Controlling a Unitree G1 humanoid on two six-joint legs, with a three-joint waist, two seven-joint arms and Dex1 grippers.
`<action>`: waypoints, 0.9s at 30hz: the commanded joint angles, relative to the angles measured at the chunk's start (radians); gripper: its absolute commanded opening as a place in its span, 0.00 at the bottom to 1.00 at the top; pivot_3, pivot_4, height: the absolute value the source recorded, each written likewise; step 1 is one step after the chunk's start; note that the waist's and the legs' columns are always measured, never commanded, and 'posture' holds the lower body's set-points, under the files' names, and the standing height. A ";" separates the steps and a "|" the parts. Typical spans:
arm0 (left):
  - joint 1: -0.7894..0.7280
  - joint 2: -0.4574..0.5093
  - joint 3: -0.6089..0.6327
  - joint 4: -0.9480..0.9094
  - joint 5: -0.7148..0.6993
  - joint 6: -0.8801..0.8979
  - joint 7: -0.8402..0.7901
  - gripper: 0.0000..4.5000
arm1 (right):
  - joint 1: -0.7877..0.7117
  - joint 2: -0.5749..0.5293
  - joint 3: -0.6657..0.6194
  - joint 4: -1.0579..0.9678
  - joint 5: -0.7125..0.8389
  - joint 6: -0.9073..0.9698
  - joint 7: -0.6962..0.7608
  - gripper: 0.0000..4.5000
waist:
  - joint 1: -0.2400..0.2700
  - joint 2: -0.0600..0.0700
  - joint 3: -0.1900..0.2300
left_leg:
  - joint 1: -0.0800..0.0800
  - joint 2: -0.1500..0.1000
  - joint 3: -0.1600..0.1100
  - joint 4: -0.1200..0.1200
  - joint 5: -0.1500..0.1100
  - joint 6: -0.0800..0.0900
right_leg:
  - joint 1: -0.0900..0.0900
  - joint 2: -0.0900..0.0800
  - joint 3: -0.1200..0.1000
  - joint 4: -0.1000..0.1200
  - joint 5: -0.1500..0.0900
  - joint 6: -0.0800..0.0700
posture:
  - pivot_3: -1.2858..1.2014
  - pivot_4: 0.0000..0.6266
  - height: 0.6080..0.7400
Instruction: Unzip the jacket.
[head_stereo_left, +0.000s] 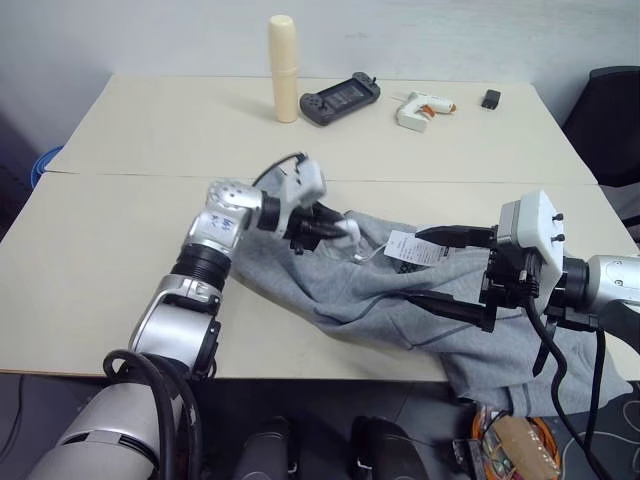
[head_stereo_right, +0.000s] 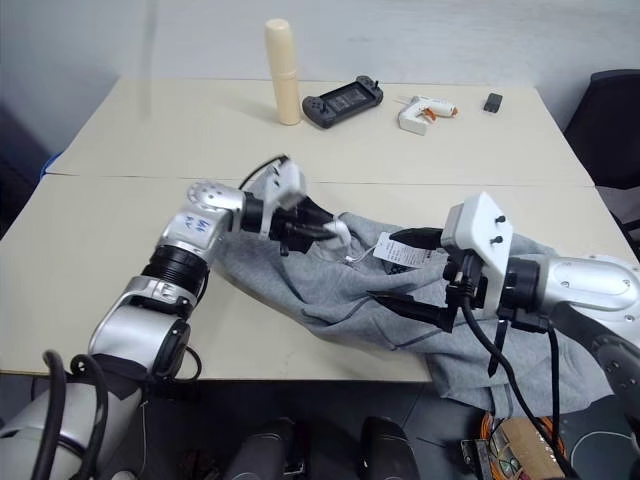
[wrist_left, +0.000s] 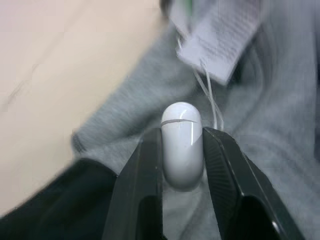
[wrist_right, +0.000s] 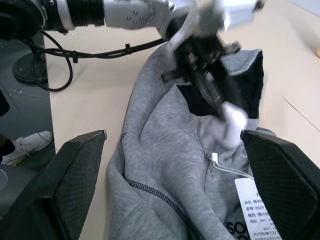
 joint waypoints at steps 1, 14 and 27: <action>0.065 0.068 0.151 -0.293 -0.155 0.255 0.085 0.19 | -0.032 0.016 0.018 0.002 -0.013 -0.022 0.006 1.00 | -0.008 0.000 0.000 | 0.000 0.000 0.000 0.000 0.000 0.000 | 0.000 0.000 0.001 0.000 0.000 0.000 | 0.52 0.24 1.00; 0.491 0.217 0.653 -0.756 -0.018 0.437 0.941 0.19 | -0.214 0.124 0.206 0.140 -0.101 -0.073 0.140 1.00 | -0.016 -0.003 -0.002 | 0.001 0.001 -0.002 -0.001 0.001 -0.003 | 0.001 -0.003 0.004 0.000 0.000 0.000 | 0.52 0.24 1.00; 0.827 0.245 0.813 -0.707 0.051 0.377 1.177 0.19 | -0.335 0.262 0.322 0.234 -0.165 -0.089 0.234 1.00 | -0.007 -0.008 -0.005 | 0.001 0.001 -0.003 -0.002 -0.001 -0.005 | 0.001 -0.008 0.001 0.000 0.000 -0.001 | 0.52 0.24 1.00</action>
